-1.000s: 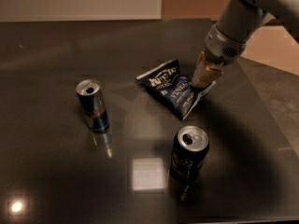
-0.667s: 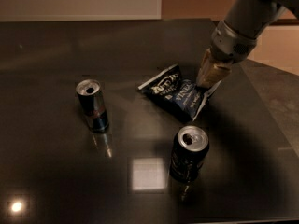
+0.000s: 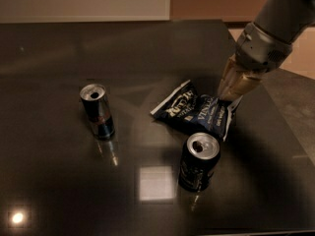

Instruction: Move blue chip bag near pepsi can

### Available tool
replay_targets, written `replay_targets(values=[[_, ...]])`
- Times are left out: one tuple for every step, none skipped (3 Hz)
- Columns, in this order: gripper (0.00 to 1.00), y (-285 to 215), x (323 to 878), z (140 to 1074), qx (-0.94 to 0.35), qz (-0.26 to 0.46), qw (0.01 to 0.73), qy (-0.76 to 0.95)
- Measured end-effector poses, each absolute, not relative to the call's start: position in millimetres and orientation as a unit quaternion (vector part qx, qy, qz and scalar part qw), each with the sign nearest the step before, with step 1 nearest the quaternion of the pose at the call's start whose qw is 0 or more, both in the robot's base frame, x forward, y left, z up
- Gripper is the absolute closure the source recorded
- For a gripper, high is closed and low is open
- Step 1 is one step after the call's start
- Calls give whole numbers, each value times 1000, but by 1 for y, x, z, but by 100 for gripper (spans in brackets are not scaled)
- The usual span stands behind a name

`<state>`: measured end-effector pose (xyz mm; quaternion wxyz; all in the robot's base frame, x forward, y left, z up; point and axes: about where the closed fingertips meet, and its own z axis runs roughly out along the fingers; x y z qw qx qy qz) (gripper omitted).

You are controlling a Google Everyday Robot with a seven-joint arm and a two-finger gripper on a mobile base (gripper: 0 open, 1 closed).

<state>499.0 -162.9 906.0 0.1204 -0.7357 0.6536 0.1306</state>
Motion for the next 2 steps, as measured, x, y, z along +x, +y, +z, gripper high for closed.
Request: replay_targets(values=[[82,-165,472,900,-753,145,111,632],[59,-167,451,894,-762,161,106,619]])
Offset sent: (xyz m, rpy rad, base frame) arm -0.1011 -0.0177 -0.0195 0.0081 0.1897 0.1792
